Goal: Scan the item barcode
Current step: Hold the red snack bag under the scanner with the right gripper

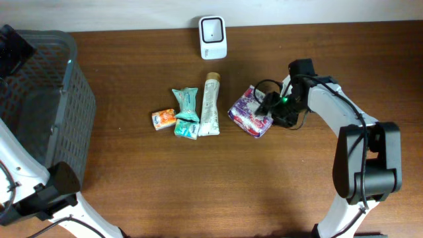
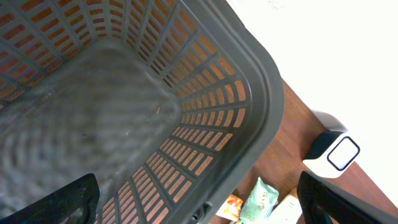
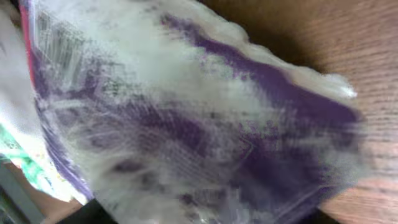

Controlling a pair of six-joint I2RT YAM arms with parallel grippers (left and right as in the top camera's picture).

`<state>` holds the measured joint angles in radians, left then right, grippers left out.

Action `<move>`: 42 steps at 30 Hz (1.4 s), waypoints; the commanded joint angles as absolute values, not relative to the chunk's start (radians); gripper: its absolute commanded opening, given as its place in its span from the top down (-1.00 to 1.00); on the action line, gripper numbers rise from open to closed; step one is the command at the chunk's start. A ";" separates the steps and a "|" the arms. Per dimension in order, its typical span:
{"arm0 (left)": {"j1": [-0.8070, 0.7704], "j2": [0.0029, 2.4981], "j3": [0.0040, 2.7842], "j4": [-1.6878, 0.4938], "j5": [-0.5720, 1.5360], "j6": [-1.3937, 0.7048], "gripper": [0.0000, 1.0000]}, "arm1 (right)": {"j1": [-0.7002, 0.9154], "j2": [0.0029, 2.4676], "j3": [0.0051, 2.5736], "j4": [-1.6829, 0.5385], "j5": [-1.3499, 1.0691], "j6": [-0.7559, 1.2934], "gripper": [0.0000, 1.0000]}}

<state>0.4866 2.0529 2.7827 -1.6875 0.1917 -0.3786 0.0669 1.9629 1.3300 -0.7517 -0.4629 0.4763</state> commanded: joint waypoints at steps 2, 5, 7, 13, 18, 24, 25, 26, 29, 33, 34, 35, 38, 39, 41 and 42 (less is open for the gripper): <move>0.487 2.041 2.793 -1.688 0.195 -0.381 -0.98 | 0.117 1.977 1.324 -0.729 -0.520 0.268 0.92; 0.487 2.041 2.793 -1.688 0.195 -0.381 -0.98 | 0.169 1.975 1.404 -0.828 -0.543 0.030 0.92; 0.487 2.041 2.793 -1.688 0.195 -0.381 -0.98 | 0.177 1.975 1.550 -0.975 -0.540 -0.155 0.92; 0.487 2.041 2.793 -1.688 0.195 -0.381 -0.98 | 0.174 1.987 1.590 -1.007 -0.429 -0.091 -0.98; 0.487 2.041 2.793 -1.688 0.195 -0.381 -0.98 | 0.043 1.987 1.557 -1.014 -0.439 0.102 -0.98; 0.487 2.041 2.793 -1.688 0.195 -0.381 -0.99 | -0.005 1.989 1.288 -0.631 -0.718 0.209 -0.83; 0.487 2.041 2.793 -1.688 0.195 -0.381 -0.98 | 0.001 1.989 1.269 -0.592 -0.710 0.252 -0.79; 0.487 2.041 2.793 -1.688 0.195 -0.381 -0.98 | 0.007 1.990 1.242 -0.541 -0.710 0.294 -0.72; 0.487 2.041 2.793 -1.688 0.195 -0.381 -0.99 | 0.036 2.011 1.188 -0.439 -0.711 0.284 -0.31; 0.487 2.041 2.793 -1.688 0.195 -0.381 -0.98 | 0.080 2.019 1.200 -0.429 -0.756 0.266 0.92; 0.487 2.041 2.793 -1.688 0.195 -0.381 -0.98 | 0.080 2.012 1.216 -0.429 -0.810 0.265 0.92; 0.487 2.041 2.793 -1.688 0.195 -0.381 -0.98 | 0.080 1.978 1.264 -0.431 -0.905 0.242 0.92; 0.487 2.041 2.793 -1.688 0.195 -0.381 -0.98 | 0.119 1.855 1.403 -0.494 -0.766 0.243 0.92; 0.487 2.041 2.793 -1.688 0.195 -0.381 -0.98 | 0.152 1.816 1.446 -0.525 -0.642 0.240 0.92; 0.487 2.041 2.793 -1.688 0.195 -0.381 -0.98 | 0.239 1.757 1.486 -0.510 -0.477 0.168 0.92; 0.487 2.041 2.793 -1.688 0.195 -0.381 -0.99 | 0.292 1.733 1.496 -0.484 -0.357 0.153 0.92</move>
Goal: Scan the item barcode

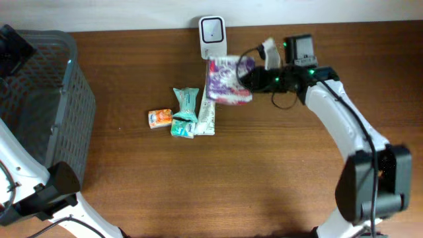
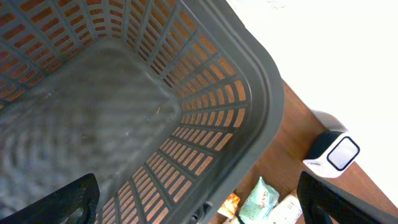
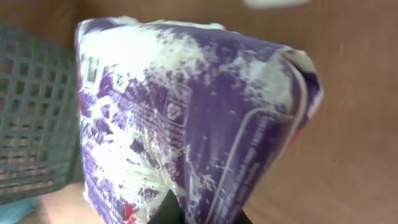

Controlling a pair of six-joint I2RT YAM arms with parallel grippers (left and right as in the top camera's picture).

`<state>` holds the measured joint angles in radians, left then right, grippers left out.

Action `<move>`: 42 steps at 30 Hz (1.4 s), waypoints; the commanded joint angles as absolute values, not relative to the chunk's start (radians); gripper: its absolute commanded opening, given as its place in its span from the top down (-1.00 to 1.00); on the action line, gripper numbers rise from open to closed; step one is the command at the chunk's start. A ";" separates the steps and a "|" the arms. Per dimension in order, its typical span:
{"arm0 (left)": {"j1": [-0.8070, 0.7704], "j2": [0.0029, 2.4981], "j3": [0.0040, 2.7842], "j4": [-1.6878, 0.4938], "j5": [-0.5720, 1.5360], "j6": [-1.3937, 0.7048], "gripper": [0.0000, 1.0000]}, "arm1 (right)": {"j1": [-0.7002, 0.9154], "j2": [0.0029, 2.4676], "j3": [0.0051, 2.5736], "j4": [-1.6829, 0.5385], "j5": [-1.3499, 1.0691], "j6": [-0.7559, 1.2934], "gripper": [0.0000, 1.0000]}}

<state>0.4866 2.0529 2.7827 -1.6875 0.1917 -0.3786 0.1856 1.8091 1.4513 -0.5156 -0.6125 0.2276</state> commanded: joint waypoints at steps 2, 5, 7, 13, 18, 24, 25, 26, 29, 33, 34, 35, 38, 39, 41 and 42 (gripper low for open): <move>0.487 2.041 2.793 -1.688 0.195 -0.381 -0.98 | 0.360 1.717 1.496 -0.392 -0.217 0.154 0.92; 0.487 2.041 2.793 -1.688 0.195 -0.381 -0.98 | 0.371 1.717 1.496 -0.322 -0.218 0.154 0.92; 0.487 2.041 2.793 -1.688 0.195 -0.381 -0.98 | 0.371 1.717 1.496 -0.326 -0.266 0.154 0.92; 0.487 2.041 2.793 -1.688 0.195 -0.381 -0.98 | 0.371 1.718 1.496 -0.340 -0.364 0.154 0.92; 0.487 2.041 2.793 -1.688 0.195 -0.381 -0.98 | 0.358 1.718 1.496 -0.347 -0.431 0.158 0.92; 0.487 2.041 2.793 -1.688 0.195 -0.381 -0.98 | 0.305 1.718 1.496 -0.475 -0.236 0.165 0.92; 0.487 2.041 2.793 -1.688 0.195 -0.381 -0.98 | 0.307 1.718 1.496 -0.582 0.034 0.165 0.92; 0.487 2.041 2.793 -1.688 0.195 -0.381 -0.98 | 0.307 1.722 1.496 -0.707 0.310 0.165 0.92; 0.487 2.041 2.793 -1.688 0.195 -0.381 -0.98 | 0.306 1.748 1.484 -0.868 0.645 0.165 0.92; 0.487 2.041 2.793 -1.688 0.195 -0.381 -0.99 | 0.301 1.867 1.449 -0.910 0.728 0.165 0.92; 0.487 2.041 2.793 -1.688 0.195 -0.381 -0.98 | 0.308 1.891 1.449 -0.911 0.717 0.165 0.92; 0.487 2.041 2.793 -1.688 0.195 -0.381 -0.98 | 0.314 1.911 1.449 -0.911 0.683 0.165 0.84; 0.487 2.041 2.793 -1.688 0.195 -0.381 -0.98 | 0.348 1.925 1.454 -0.903 0.522 0.165 0.16; 0.487 2.041 2.793 -1.688 0.195 -0.381 -0.98 | 0.368 1.925 1.462 -0.903 0.502 0.165 0.00; 0.487 2.041 2.793 -1.688 0.195 -0.381 -0.98 | 0.450 1.925 1.530 -0.910 0.406 0.165 -0.47; 0.487 2.041 2.793 -1.688 0.195 -0.381 -0.98 | 0.496 1.925 1.582 -0.909 0.331 0.165 -0.79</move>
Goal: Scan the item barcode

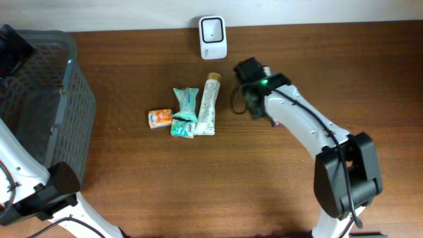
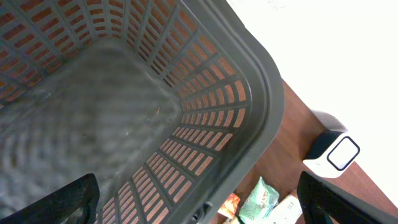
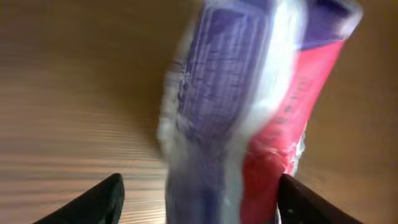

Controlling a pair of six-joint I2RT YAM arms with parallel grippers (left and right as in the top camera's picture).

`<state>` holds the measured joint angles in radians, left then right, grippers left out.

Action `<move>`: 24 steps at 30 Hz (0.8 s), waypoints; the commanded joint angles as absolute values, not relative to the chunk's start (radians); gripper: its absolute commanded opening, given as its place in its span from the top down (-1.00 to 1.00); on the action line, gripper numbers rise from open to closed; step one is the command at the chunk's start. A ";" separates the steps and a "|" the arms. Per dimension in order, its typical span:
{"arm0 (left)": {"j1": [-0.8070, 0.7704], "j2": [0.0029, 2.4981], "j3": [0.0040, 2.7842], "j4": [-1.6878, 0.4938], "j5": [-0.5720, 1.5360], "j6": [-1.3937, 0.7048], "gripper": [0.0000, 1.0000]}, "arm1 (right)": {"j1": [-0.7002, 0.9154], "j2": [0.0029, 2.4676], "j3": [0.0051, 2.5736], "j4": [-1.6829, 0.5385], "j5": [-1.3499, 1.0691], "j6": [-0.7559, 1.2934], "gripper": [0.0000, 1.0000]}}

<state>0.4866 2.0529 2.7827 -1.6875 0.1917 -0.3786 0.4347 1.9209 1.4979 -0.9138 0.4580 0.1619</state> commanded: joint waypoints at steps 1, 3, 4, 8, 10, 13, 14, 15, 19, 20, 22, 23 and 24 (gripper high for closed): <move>0.487 2.041 2.793 -1.688 0.195 -0.381 -0.98 | 0.540 1.925 1.656 -0.911 0.225 0.165 -0.93; 0.487 2.041 2.793 -1.688 0.195 -0.381 -0.98 | 0.533 1.925 1.768 -0.975 0.236 0.165 -0.97; 0.487 2.041 2.793 -1.688 0.195 -0.381 -0.98 | 0.482 1.925 1.798 -1.002 0.236 0.165 -0.97; 0.487 2.041 2.793 -1.688 0.195 -0.381 -0.98 | 0.146 1.954 1.731 -1.039 -0.127 0.084 -0.97; 0.487 2.041 2.793 -1.688 0.195 -0.381 -0.98 | -0.006 2.032 1.688 -1.033 -0.476 -0.060 -0.93; 0.487 2.041 2.793 -1.688 0.195 -0.381 -0.98 | -0.065 2.183 1.685 -1.036 -0.708 -0.101 -0.72; 0.487 2.041 2.793 -1.688 0.195 -0.381 -0.98 | -0.059 2.206 1.685 -1.037 -0.707 -0.102 -0.66; 0.487 2.041 2.793 -1.688 0.195 -0.381 -0.98 | -0.045 2.237 1.685 -1.034 -0.707 -0.116 -0.66; 0.487 2.041 2.793 -1.688 0.195 -0.381 -0.98 | 0.008 2.311 1.684 -1.019 -0.704 -0.145 0.40; 0.487 2.041 2.793 -1.688 0.195 -0.381 -0.98 | 0.026 2.313 1.685 -1.003 -0.707 -0.139 0.92; 0.487 2.041 2.793 -1.688 0.195 -0.381 -0.98 | 0.040 2.308 1.713 -0.964 -0.757 -0.001 0.92; 0.487 2.041 2.793 -1.688 0.195 -0.381 -0.98 | 0.040 2.308 1.759 -0.960 -0.817 0.030 0.92; 0.487 2.041 2.793 -1.688 0.195 -0.381 -0.99 | 0.039 2.308 1.895 -0.939 -0.857 0.127 0.92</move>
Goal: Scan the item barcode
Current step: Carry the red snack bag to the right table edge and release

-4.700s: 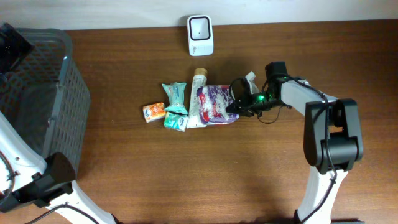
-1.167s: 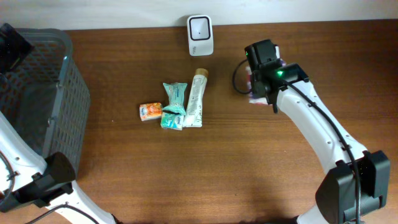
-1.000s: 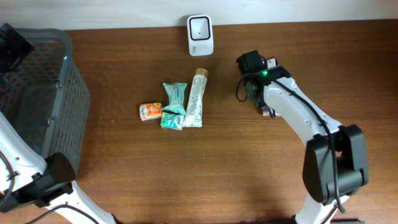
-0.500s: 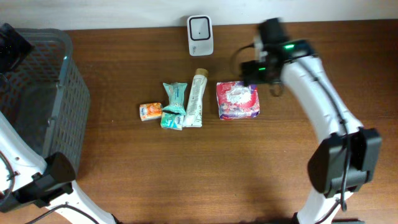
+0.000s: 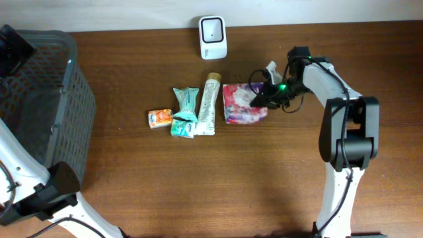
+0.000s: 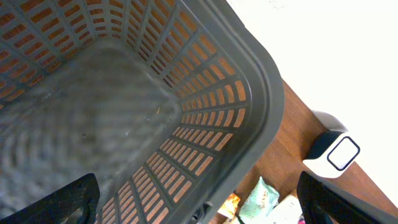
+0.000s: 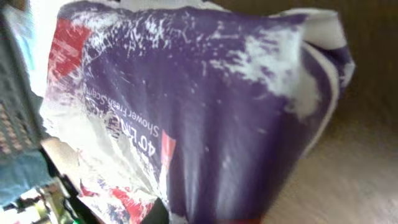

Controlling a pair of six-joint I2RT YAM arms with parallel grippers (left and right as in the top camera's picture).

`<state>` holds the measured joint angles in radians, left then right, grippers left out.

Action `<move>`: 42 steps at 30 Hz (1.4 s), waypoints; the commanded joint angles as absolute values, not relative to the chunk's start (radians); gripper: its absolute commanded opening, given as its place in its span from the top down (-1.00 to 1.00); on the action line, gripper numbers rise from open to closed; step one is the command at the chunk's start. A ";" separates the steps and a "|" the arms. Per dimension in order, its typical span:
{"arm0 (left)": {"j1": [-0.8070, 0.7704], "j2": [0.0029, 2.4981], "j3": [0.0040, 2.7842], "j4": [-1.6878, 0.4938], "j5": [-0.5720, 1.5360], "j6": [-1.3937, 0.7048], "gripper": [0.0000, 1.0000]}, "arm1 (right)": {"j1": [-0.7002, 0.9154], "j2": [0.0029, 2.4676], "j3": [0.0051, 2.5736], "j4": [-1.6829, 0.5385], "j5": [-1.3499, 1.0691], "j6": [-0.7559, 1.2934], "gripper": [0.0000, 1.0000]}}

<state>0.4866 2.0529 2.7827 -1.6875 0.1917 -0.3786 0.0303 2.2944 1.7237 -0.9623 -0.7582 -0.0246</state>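
Observation:
The purple, red and white pack (image 5: 243, 104) sits just right of the tube, in the middle of the table. My right gripper (image 5: 267, 98) is at the pack's right end and shut on it. In the right wrist view the pack (image 7: 205, 106) fills the frame, and only a dark sliver of my right gripper (image 7: 177, 214) shows at the bottom edge. The white scanner (image 5: 213, 28) stands at the back edge, apart from the pack. My left gripper (image 6: 199, 211) hangs open over the basket, its dark fingers (image 6: 59, 199) wide apart.
A grey mesh basket (image 5: 73, 86) takes up the left side, and its wall (image 6: 249, 93) also shows in the left wrist view. A white tube (image 5: 209, 104), two green packets (image 5: 187, 112) and a small orange packet (image 5: 160, 118) lie left of the pack.
My right arm has swung back to the right. The pack, which was hidden under the arm in the overhead view, now shows beside the tube. The left arm has not moved.
My right gripper was on the pack on the table, right of the tube. Then it held the pack up just below the scanner. Then arm and pack were away from the scanner, over mid-table. Now the pack is beside the tube.

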 commanded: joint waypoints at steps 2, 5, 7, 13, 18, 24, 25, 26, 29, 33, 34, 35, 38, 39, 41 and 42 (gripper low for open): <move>0.487 2.041 2.793 -1.688 0.195 -0.381 -0.98 | 0.043 2.308 2.028 -0.822 -0.849 0.274 0.92; 0.487 2.041 2.793 -1.688 0.195 -0.381 -0.98 | 0.073 2.313 2.074 -0.455 -0.759 0.590 0.92; 0.487 2.041 2.793 -1.688 0.195 -0.381 -0.98 | 0.126 2.325 2.074 -0.249 -0.682 0.718 0.92; 0.487 2.041 2.793 -1.688 0.195 -0.381 -0.99 | 0.249 2.411 2.074 -0.006 -0.479 0.855 0.92; 0.487 2.041 2.793 -1.688 0.195 -0.381 -0.98 | 0.255 2.452 2.075 -0.044 -0.501 0.843 0.92; 0.487 2.041 2.793 -1.688 0.195 -0.381 -0.98 | 0.047 2.394 2.309 -0.351 -0.685 0.634 0.92; 0.487 2.041 2.793 -1.688 0.195 -0.381 -0.98 | -0.016 2.385 2.368 -0.498 -0.636 0.591 0.92; 0.487 2.041 2.793 -1.688 0.195 -0.381 -0.98 | -0.099 2.384 2.417 -0.625 -0.603 0.580 0.92; 0.487 2.041 2.793 -1.688 0.195 -0.381 -0.98 | -0.386 2.394 2.422 -0.830 -0.595 0.645 0.92; 0.487 2.041 2.793 -1.688 0.195 -0.381 -0.98 | -0.617 2.397 2.407 -0.860 -0.578 0.644 0.92; 0.487 2.041 2.793 -1.688 0.195 -0.381 -0.98 | -0.649 2.397 2.407 -0.861 -0.555 0.644 0.92; 0.487 2.041 2.793 -1.688 0.195 -0.381 -0.98 | -0.673 2.397 2.402 -0.861 -0.519 0.644 0.92; 0.487 2.041 2.793 -1.688 0.195 -0.381 -0.98 | -0.708 2.398 2.357 -0.857 -0.390 0.643 0.92; 0.487 2.041 2.793 -1.688 0.195 -0.381 -0.98 | -0.709 2.398 2.341 -0.856 -0.329 0.643 0.74; 0.487 2.041 2.793 -1.688 0.195 -0.381 -0.98 | -0.708 2.398 2.328 -0.849 -0.302 0.574 -0.17; 0.487 2.041 2.793 -1.688 0.195 -0.381 -0.98 | -0.708 2.396 2.328 -0.850 -0.314 0.519 -0.66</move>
<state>0.4866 2.0529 2.7827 -1.6875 0.1917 -0.3790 -0.7006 2.4245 2.3337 -0.8547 -0.3450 0.6151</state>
